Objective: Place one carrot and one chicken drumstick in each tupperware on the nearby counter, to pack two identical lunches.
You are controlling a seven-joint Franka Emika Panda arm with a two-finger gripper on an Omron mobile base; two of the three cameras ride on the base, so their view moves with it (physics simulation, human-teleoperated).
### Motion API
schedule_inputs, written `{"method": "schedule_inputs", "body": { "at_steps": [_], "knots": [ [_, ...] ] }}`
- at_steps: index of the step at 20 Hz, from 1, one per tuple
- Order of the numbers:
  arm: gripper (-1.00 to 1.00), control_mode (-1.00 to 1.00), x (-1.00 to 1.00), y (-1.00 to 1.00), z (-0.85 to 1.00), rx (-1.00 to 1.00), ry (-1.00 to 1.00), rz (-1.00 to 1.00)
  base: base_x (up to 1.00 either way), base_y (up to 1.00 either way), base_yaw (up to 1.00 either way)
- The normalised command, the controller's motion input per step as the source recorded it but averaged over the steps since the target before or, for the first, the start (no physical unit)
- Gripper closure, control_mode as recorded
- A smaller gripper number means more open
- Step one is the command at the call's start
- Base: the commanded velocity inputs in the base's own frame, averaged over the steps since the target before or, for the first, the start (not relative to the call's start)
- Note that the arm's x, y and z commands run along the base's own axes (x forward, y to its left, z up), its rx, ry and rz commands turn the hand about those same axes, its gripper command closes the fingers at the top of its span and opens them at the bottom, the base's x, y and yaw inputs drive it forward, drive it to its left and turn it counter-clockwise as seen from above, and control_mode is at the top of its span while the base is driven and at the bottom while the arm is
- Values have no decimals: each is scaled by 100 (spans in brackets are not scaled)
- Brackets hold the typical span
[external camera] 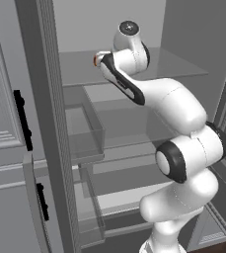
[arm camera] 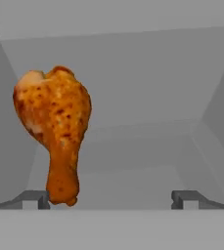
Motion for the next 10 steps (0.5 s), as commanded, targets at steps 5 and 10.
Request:
{"method": "schedule_inputs", "body": {
  "at_steps": [5,10],
  "knots": [
    [-100,-100,-5,0,29,0,0,17,0,0,0],
    [-100,-100,17,59,-6,0,-18,12,0,0,0]
  ]
}}
